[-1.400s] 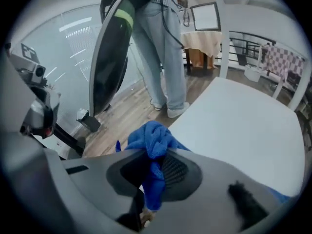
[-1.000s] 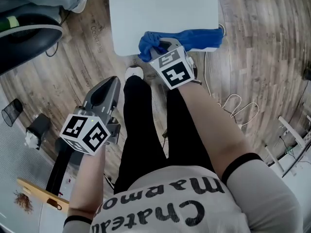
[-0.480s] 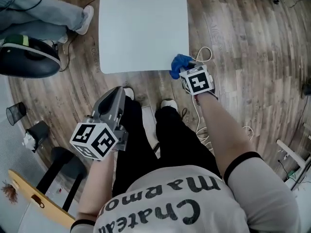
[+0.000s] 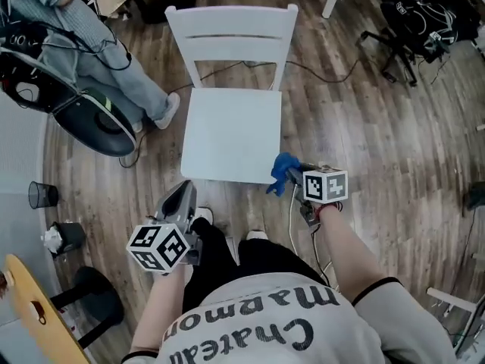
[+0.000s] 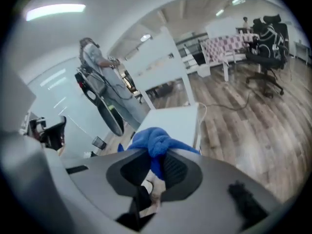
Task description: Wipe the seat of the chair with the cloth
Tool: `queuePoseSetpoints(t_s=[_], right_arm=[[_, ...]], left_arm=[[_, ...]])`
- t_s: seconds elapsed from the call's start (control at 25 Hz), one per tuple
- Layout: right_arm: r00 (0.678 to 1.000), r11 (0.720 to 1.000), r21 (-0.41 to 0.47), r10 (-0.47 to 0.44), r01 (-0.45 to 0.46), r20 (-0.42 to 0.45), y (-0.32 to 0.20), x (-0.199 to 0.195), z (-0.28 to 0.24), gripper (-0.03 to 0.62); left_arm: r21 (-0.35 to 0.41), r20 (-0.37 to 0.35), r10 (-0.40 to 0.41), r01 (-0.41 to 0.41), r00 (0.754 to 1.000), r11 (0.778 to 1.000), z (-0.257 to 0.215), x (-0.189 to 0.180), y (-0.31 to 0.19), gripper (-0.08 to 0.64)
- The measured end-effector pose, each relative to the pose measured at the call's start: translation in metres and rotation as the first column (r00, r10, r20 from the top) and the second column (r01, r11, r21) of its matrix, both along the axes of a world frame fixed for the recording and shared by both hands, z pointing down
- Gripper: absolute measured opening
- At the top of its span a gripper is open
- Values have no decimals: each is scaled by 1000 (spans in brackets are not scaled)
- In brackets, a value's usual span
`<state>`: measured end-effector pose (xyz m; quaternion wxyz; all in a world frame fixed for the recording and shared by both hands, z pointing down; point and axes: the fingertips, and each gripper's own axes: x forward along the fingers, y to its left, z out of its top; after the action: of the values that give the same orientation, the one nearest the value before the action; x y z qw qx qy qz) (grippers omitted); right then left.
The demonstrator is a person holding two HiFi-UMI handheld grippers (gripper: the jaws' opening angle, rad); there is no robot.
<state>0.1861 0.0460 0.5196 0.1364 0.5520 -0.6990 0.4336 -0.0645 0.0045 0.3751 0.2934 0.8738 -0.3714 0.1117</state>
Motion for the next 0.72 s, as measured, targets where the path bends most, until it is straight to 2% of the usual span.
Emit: queuePoseSetpoints(t_s=[0.12,0.2,0.32,0.44,0.6,0.72], right_arm=[[999,975,219,-28,36,-42,-18,-5,-114,61],[996,931,363,-20,50,-84,-29,-4,-191,61],[990,828,556,8,72,-140,-30,-9,-297,63],[979,715,690,42,110,-200,-16,-17,-387,61],[960,568,807,98,163,-263,12,-29,-483,63],[940,486,851,150,199,-305,33,-40,-535,61]], left_arm=[[66,-66,-26,30,997,997,-58,-3,-1,6],[134,-113,-21,37,993,990,-102,-3,-6,6],[254,-165,33,10,986,967,-171,-1,-10,5],[390,-188,121,-39,975,920,-245,4,-5,6],[531,-224,197,-50,954,846,-337,7,15,6],[592,-235,252,-67,939,803,-378,4,34,6]])
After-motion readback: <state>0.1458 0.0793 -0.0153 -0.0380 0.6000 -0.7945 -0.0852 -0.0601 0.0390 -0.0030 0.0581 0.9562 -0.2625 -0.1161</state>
